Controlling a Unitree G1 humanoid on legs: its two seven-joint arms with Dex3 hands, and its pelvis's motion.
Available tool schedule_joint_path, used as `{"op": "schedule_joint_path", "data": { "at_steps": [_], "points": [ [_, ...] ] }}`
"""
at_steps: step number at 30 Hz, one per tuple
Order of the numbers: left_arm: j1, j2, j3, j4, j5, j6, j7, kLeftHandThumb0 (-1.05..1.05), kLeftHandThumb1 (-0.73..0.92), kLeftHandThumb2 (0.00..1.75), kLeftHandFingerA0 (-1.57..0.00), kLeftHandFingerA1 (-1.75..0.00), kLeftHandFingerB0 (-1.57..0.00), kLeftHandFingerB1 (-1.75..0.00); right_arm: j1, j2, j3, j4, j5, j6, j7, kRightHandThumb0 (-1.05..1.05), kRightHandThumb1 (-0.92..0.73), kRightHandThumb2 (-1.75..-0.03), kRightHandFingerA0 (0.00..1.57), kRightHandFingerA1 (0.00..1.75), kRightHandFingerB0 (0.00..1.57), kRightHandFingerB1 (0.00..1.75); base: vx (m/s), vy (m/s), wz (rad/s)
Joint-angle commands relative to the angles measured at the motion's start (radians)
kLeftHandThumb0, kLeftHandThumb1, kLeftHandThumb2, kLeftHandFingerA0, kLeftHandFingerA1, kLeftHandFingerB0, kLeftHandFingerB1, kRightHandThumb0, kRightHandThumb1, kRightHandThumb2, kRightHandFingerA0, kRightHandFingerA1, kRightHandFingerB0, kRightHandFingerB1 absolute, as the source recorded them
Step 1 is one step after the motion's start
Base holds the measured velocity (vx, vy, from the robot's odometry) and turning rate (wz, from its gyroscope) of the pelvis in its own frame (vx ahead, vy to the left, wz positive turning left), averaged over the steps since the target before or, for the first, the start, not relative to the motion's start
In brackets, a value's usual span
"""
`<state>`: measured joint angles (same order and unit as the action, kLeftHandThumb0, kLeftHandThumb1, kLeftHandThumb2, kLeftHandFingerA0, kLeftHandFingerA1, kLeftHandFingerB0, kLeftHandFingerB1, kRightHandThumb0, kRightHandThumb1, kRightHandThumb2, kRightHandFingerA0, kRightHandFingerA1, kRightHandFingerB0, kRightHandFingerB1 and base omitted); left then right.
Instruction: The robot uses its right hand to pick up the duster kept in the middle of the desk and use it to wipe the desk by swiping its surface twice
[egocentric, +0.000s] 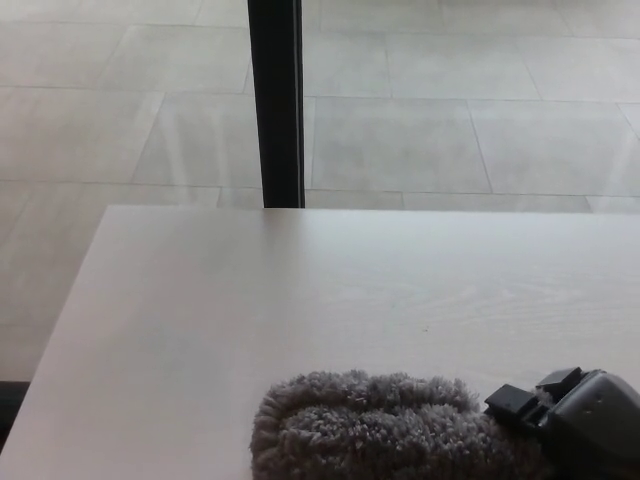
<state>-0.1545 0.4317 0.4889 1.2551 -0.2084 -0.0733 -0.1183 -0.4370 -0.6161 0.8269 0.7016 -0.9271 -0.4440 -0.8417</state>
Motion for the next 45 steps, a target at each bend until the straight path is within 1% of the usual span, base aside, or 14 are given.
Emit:
{"op": "schedule_joint_path", "data": {
  "at_steps": [1, 3, 8, 10, 12, 13, 19, 20, 25, 28, 29, 40, 42, 45],
  "points": [
    [0.0, 0.059, -0.022, 0.013, 0.019, -0.019, -0.008, -0.52, 0.71, 0.61, -0.66, -0.63, -0.61, -0.52, 0.005, -0.014, 0.107, 0.083, -0.205, 0.042, -0.047, -0.31, -0.53, -0.88, 1.26, 1.63, 0.84, 1.19, 0.0, 0.0, 0.0],
    [0.0, 0.062, -0.034, 0.015, 0.027, -0.018, -0.011, -0.52, 0.72, 0.61, -0.66, -0.64, -0.61, -0.51, -0.003, 0.015, 0.116, 0.099, -0.214, 0.101, -0.057, -0.34, -0.63, -0.71, 1.02, 1.75, 0.85, 1.14, 0.0, 0.0, 0.0],
    [-0.003, 0.062, -0.04, 0.021, 0.019, -0.017, -0.027, -0.5, 0.7, 0.61, -0.66, -0.7, -0.61, -0.55, -0.034, 0.066, 0.13, 0.138, -0.202, 0.156, -0.011, -0.4, -0.5, -0.96, 1.28, 1.39, 0.8, 0.88, 0.0, 0.0, 0.0],
    [-0.009, 0.06, -0.033, 0.025, 0.009, -0.008, -0.013, -0.49, 0.69, 0.61, -0.7, -0.7, -0.64, -0.56, -0.043, 0.08, 0.128, 0.154, -0.184, 0.152, 0.02, -0.35, -0.63, -0.66, 1.0, 1.74, 0.84, 0.86, 0.0, 0.0, 0.0],
    [-0.009, 0.061, -0.027, 0.028, 0.0, -0.011, -0.026, -0.48, 0.71, 0.61, -0.67, -0.7, -0.62, -0.55, -0.062, 0.107, 0.134, 0.192, -0.179, 0.158, 0.034, -0.41, -0.47, -0.94, 1.28, 1.4, 0.81, 0.85, 0.0, 0.0, 0.0],
    [-0.007, 0.063, -0.032, 0.028, 0.005, -0.015, -0.03, -0.49, 0.73, 0.61, -0.67, -0.7, -0.62, -0.55, -0.067, 0.114, 0.134, 0.203, -0.176, 0.163, 0.046, -0.36, -0.62, -0.68, 1.03, 1.73, 0.85, 0.8, 0.0, 0.0, 0.0],
    [-0.002, 0.061, -0.036, 0.027, 0.006, -0.028, -0.032, -0.51, 0.72, 0.61, -0.68, -0.7, -0.62, -0.55, -0.097, 0.159, 0.106, 0.275, -0.107, 0.183, 0.214, -0.37, -0.51, -0.98, 1.17, 1.31, 0.86, 1.01, 0.0, 0.0, 0.0],
    [-0.004, 0.061, -0.034, 0.026, 0.004, -0.025, -0.031, -0.52, 0.72, 0.62, -0.68, -0.71, -0.62, -0.55, -0.101, 0.166, 0.103, 0.288, -0.108, 0.192, 0.201, -0.33, -0.64, -0.66, 0.91, 1.69, 0.87, 1.23, 0.0, 0.0, 0.0],
    [-0.001, 0.066, -0.035, 0.022, 0.004, -0.022, -0.038, -0.51, 0.74, 0.62, -0.65, -0.71, -0.61, -0.55, -0.126, 0.222, 0.064, 0.381, -0.075, 0.263, 0.206, -0.27, -0.47, -0.75, 0.99, 1.75, 0.87, 1.44, 0.0, 0.0, 0.0],
    [0.005, 0.066, -0.039, 0.023, 0.007, -0.03, -0.05, -0.53, 0.75, 0.62, -0.63, -0.72, -0.59, -0.54, -0.154, 0.233, 0.052, 0.425, -0.07, 0.351, 0.315, -0.32, -0.61, -0.7, 0.92, 1.75, 0.79, 1.15, 0.0, 0.0, 0.0],
    [0.004, 0.066, -0.037, 0.023, 0.006, -0.029, -0.048, -0.52, 0.75, 0.62, -0.64, -0.7, -0.59, -0.54, -0.155, 0.233, 0.037, 0.435, -0.055, 0.365, 0.322, -0.4, -0.48, -0.95, 1.2, 1.35, 0.85, 1.06, 0.0, 0.0, 0.0],
    [0.01, 0.07, -0.045, 0.024, 0.012, -0.031, -0.055, -0.54, 0.76, 0.62, -0.66, -0.71, -0.62, -0.54, -0.187, 0.224, -0.164, 0.552, 0.107, 0.607, 0.398, -0.42, -0.49, -0.9, 1.19, 1.39, 0.85, 1.13, 0.0, 0.0, 0.0],
    [0.01, 0.07, -0.046, 0.021, 0.012, -0.03, -0.055, -0.52, 0.77, 0.63, -0.65, -0.68, -0.61, -0.53, -0.213, 0.186, -0.252, 0.571, 0.181, 0.636, 0.463, -0.39, -0.64, -0.6, 0.84, 1.72, 0.68, 1.18, 0.0, 0.0, 0.0],
    [0.011, 0.073, -0.034, 0.025, 0.002, -0.021, -0.049, -0.52, 0.76, 0.63, -0.67, -0.71, -0.63, -0.53, -0.219, 0.155, -0.314, 0.573, 0.212, 0.638, 0.463, -0.42, -0.45, -0.91, 1.17, 1.36, 0.76, 1.06, 0.0, 0.0, 0.0]
  ]
}}
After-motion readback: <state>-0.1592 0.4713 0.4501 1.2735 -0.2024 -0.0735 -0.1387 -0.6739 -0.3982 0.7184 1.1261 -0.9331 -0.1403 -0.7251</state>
